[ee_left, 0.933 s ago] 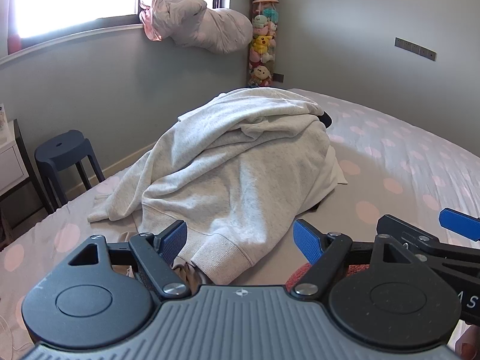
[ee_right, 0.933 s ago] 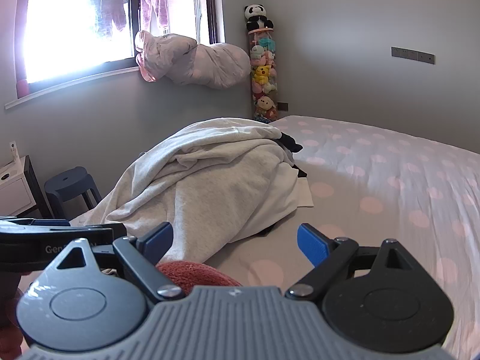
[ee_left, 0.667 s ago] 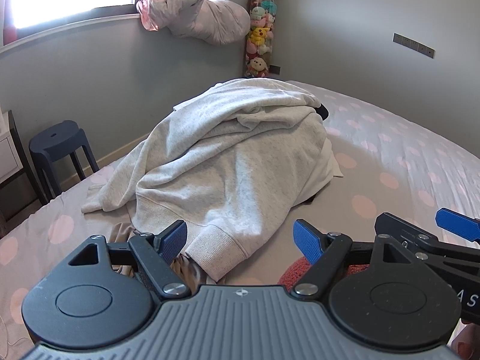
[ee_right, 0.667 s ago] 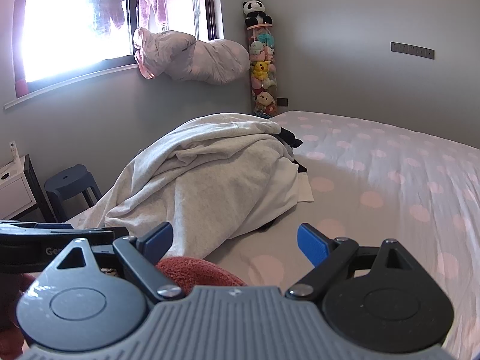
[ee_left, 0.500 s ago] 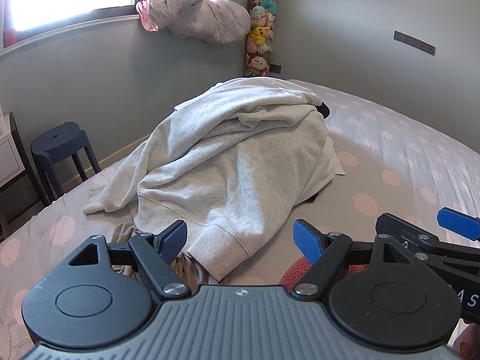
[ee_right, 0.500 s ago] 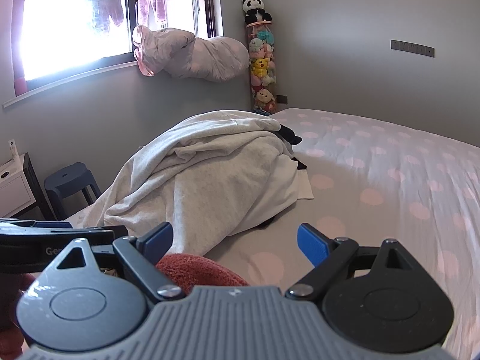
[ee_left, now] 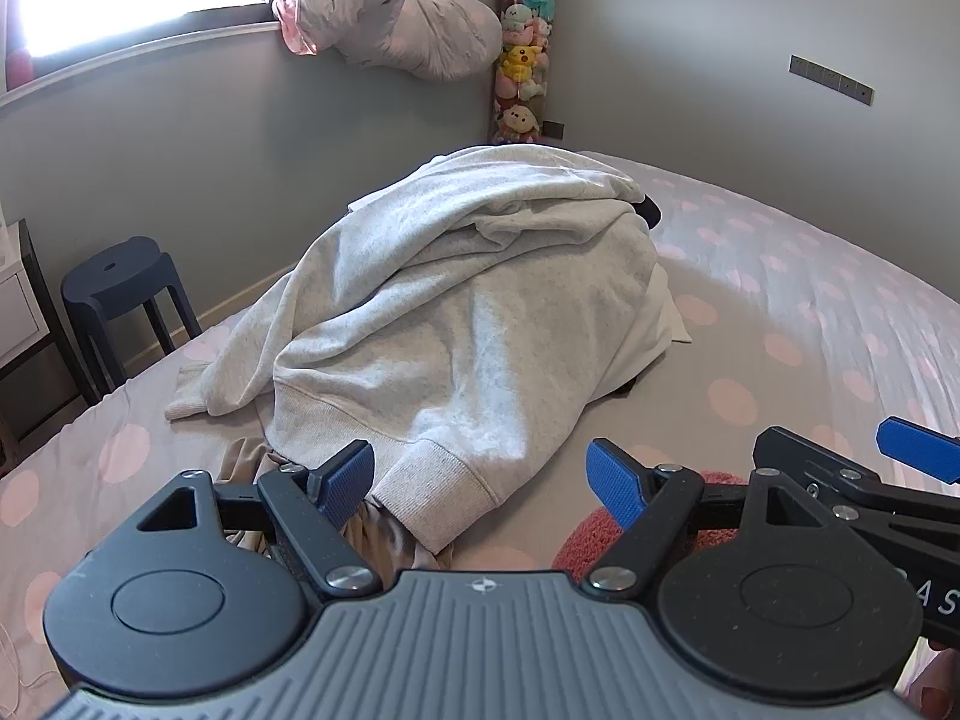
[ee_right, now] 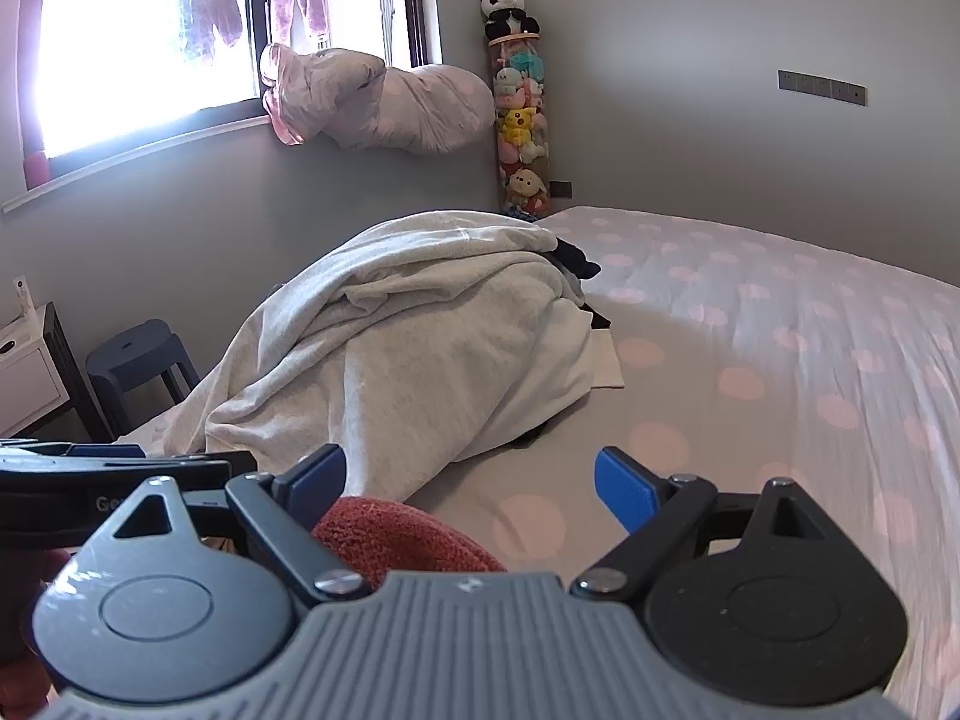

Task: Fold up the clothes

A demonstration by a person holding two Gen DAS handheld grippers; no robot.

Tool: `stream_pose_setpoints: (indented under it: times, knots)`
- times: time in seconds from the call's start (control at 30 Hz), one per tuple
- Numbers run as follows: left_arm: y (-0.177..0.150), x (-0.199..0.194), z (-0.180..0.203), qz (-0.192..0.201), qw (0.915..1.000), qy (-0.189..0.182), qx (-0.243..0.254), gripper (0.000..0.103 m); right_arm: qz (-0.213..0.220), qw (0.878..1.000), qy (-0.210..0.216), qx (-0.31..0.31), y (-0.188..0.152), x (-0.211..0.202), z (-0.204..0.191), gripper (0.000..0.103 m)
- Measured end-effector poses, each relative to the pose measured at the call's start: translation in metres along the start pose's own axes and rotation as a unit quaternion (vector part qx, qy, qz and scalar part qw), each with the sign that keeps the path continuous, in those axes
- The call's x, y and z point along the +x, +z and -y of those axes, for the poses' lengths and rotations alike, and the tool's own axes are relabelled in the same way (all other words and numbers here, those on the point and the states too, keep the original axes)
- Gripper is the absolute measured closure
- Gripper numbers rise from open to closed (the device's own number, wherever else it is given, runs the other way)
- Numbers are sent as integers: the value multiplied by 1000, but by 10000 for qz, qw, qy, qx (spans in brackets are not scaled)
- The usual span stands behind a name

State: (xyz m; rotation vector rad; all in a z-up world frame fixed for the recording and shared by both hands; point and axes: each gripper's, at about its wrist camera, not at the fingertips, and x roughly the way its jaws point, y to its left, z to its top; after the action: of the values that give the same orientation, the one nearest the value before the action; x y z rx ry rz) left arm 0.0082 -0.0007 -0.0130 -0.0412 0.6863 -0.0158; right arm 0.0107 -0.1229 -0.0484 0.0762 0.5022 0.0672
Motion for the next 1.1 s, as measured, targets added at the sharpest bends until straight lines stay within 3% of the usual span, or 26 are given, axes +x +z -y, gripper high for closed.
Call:
stream_pose_setpoints:
  times: [1.1]
  knots:
    - [0, 3, -1, -90, 10000, 21, 0, 26, -105, 9999, 19, -24, 3, 3, -2, 12]
